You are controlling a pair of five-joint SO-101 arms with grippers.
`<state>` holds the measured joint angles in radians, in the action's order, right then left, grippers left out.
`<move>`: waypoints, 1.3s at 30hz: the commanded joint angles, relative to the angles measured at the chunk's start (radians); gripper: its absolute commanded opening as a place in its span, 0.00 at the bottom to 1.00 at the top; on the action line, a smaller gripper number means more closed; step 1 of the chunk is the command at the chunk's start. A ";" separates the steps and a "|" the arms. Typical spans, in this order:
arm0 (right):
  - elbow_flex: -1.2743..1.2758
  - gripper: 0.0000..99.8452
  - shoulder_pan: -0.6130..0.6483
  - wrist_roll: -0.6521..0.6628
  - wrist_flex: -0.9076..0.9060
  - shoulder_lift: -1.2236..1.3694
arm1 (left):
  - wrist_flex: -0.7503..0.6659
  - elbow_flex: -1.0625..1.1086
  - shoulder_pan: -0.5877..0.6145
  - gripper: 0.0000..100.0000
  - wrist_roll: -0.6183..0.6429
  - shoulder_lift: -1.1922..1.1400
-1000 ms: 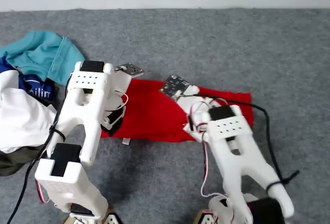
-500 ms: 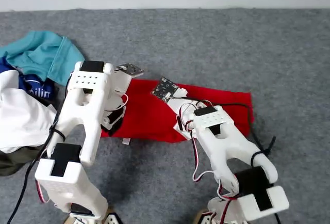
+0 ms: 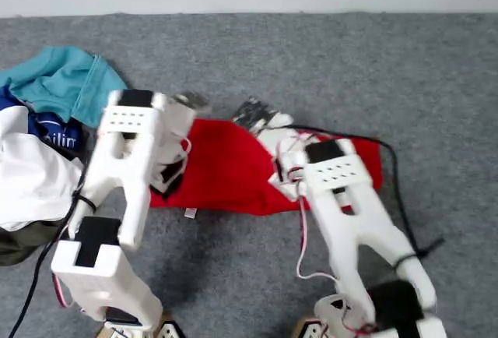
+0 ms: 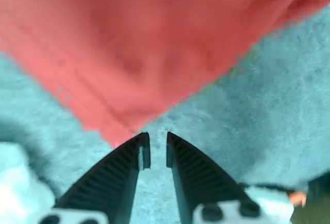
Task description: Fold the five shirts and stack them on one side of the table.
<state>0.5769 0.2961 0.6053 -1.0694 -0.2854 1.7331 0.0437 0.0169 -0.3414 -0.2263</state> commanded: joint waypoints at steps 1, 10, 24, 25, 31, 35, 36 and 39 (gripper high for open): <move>-0.068 0.19 -0.076 -0.011 -0.127 -0.114 | 0.003 -0.127 0.081 0.06 0.089 0.052; -0.078 0.19 -0.162 -0.011 -0.242 -0.142 | -0.072 -0.203 0.264 0.08 0.362 -0.020; -0.077 0.19 -0.163 -0.011 -0.242 -0.140 | -0.094 -0.450 0.212 0.25 0.385 -0.390; -0.077 0.19 -0.163 -0.011 -0.242 -0.140 | -0.092 -0.476 0.213 0.25 0.399 -0.427; -0.049 0.18 -0.165 -0.011 -0.234 -0.148 | -0.069 -0.665 0.227 0.25 0.520 -0.641; -0.009 0.18 -0.162 -0.011 -0.232 -0.148 | 0.018 -0.774 0.199 0.25 0.520 -0.784; -0.005 0.18 -0.162 -0.011 -0.232 -0.148 | 0.021 -0.789 0.193 0.25 0.523 -0.812; -0.003 0.18 -0.162 -0.011 -0.232 -0.150 | 0.023 -0.823 0.180 0.18 0.523 -0.829</move>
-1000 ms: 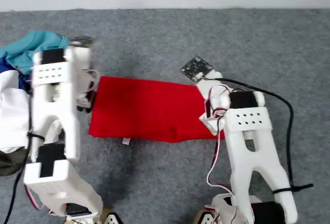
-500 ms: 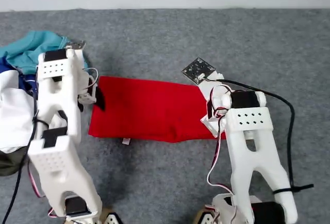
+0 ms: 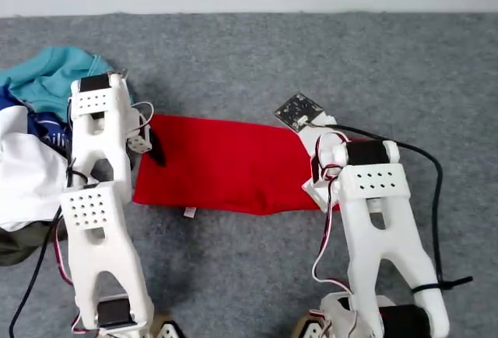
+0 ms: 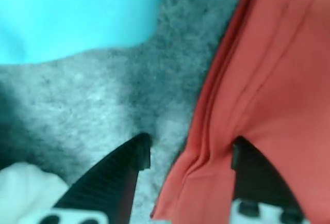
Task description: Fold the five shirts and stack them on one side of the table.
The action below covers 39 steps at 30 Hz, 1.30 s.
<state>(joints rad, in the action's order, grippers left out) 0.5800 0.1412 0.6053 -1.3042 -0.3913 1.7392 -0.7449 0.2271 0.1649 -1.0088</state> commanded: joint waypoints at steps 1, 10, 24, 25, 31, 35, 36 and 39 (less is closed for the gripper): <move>-0.006 0.18 -0.007 -0.011 0.002 -0.044 | 0.017 -0.033 -0.037 0.15 0.017 -0.048; -0.006 0.18 -0.007 -0.011 -0.005 -0.044 | 0.017 -0.007 -0.049 0.01 0.017 -0.052; -0.006 0.18 -0.007 -0.011 -0.007 -0.044 | 0.018 -0.008 0.020 0.01 0.017 0.041; -0.006 0.18 -0.007 -0.011 -0.007 -0.044 | 0.018 -0.007 0.038 0.01 0.017 0.071; -0.006 0.18 -0.015 -0.011 -0.007 -0.045 | 0.018 0.114 0.109 0.01 -0.040 0.273; -0.008 0.18 -0.015 -0.011 -0.007 -0.045 | 0.018 0.228 0.117 0.01 -0.068 0.381; -0.008 0.18 -0.015 -0.011 -0.007 -0.045 | 0.017 0.245 0.112 0.01 -0.068 0.399; -0.008 0.18 -0.015 -0.011 -0.007 -0.045 | 0.017 0.275 0.075 0.01 -0.066 0.443</move>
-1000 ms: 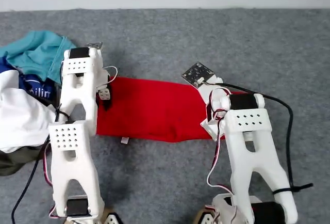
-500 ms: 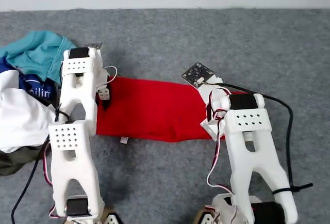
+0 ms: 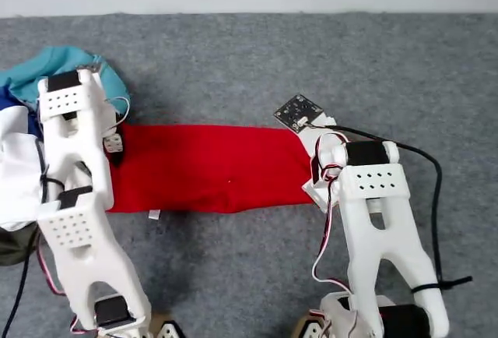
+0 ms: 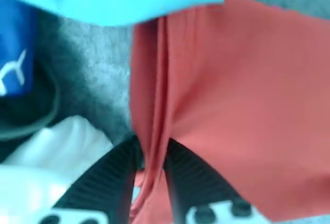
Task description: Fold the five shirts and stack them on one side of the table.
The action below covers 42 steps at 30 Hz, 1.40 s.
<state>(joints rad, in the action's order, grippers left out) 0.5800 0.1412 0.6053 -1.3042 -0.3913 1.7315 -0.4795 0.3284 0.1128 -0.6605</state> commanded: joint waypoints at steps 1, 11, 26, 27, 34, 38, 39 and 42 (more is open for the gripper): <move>-0.008 0.18 -0.015 -0.011 -0.007 -0.045 | 0.025 0.015 -0.044 0.01 -0.011 0.107; -0.009 0.18 -0.170 -0.011 -0.007 -0.045 | 0.021 0.012 -0.342 0.01 -0.008 0.146; -0.009 0.18 -0.492 -0.003 0.002 -0.045 | 0.023 -0.162 -0.709 0.01 -0.008 0.140; -0.009 0.18 -0.498 -0.003 0.002 -0.045 | 0.021 -0.162 -0.723 0.01 -0.008 0.140; -0.011 0.18 -0.501 -0.003 0.002 -0.045 | 0.008 -0.162 -0.812 0.01 -0.006 0.138; -0.011 0.18 -0.501 -0.003 0.002 -0.045 | -0.038 -0.162 -0.845 0.01 -0.006 0.138; -0.011 0.18 -0.501 -0.003 0.002 -0.045 | -0.054 -0.162 -0.856 0.01 -0.006 0.138; -0.011 0.18 -0.504 -0.002 0.002 -0.045 | -0.118 -0.162 -0.884 0.01 0.026 0.138</move>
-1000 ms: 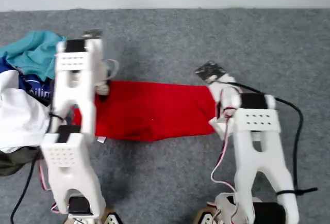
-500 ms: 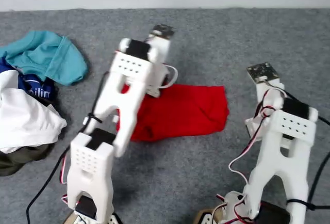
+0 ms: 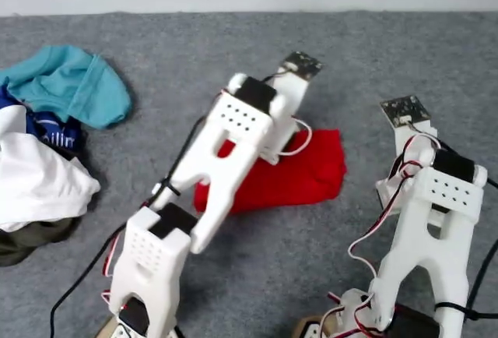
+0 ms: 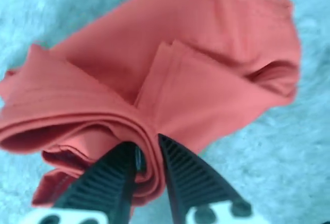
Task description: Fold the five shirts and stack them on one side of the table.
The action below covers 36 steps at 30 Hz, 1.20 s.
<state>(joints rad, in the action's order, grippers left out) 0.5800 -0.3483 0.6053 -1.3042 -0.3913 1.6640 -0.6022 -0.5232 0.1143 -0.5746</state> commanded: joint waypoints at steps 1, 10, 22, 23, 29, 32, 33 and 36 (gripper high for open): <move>-0.011 0.18 -0.015 -0.002 0.002 -0.045 | -0.068 -0.039 -0.041 0.01 0.029 0.052; -0.011 0.18 -0.016 -0.002 0.002 -0.045 | -0.132 -0.062 -0.109 0.01 0.031 -0.040; -0.012 0.18 -0.025 -0.002 0.002 -0.058 | 0.014 -0.590 -0.167 0.01 0.032 -0.400; -0.012 0.18 -0.036 -0.002 0.002 -0.071 | 0.031 -0.641 -0.167 0.01 0.032 -0.434; -0.012 0.18 -0.102 -0.002 0.004 -0.194 | 0.087 -0.862 -0.176 0.01 0.032 -0.559; -0.009 0.18 -0.104 -0.002 0.004 -0.226 | 0.087 -0.895 -0.189 0.01 0.032 -0.582; -0.009 0.18 -0.104 -0.002 0.004 -0.231 | 0.083 -0.901 -0.193 0.01 0.032 -0.585; -0.009 0.18 -0.104 -0.002 0.002 -0.240 | 0.071 -0.901 -0.201 0.01 0.029 -0.588</move>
<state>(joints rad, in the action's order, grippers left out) 0.5800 -0.4434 0.6053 -1.3042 -0.5984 1.7346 -1.4615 -0.7089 0.1404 -1.1745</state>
